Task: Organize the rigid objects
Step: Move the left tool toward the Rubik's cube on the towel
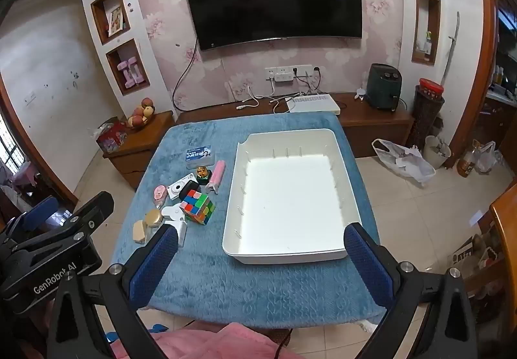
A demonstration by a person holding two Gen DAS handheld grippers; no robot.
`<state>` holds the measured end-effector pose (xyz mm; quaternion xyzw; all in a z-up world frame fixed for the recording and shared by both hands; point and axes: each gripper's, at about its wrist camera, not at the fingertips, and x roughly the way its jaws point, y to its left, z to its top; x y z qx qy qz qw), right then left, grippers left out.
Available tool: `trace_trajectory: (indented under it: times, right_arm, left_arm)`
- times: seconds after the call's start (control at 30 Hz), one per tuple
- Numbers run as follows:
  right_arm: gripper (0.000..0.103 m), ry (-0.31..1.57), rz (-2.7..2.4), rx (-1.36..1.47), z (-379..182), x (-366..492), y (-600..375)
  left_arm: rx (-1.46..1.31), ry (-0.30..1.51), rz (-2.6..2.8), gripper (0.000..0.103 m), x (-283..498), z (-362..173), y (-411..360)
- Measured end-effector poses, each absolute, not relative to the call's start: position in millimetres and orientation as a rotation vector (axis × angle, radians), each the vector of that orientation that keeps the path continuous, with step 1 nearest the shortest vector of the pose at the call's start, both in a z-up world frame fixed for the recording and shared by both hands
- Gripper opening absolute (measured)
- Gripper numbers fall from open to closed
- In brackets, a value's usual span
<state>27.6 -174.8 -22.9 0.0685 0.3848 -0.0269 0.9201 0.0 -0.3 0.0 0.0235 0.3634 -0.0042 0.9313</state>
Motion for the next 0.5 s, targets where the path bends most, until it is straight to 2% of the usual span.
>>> trace_trajectory:
  times: [0.5]
  right_arm:
    - [0.103, 0.787, -0.05, 0.136, -21, 35, -169]
  left_arm:
    - [0.02, 0.763, -0.032, 0.102, 7, -10, 12]
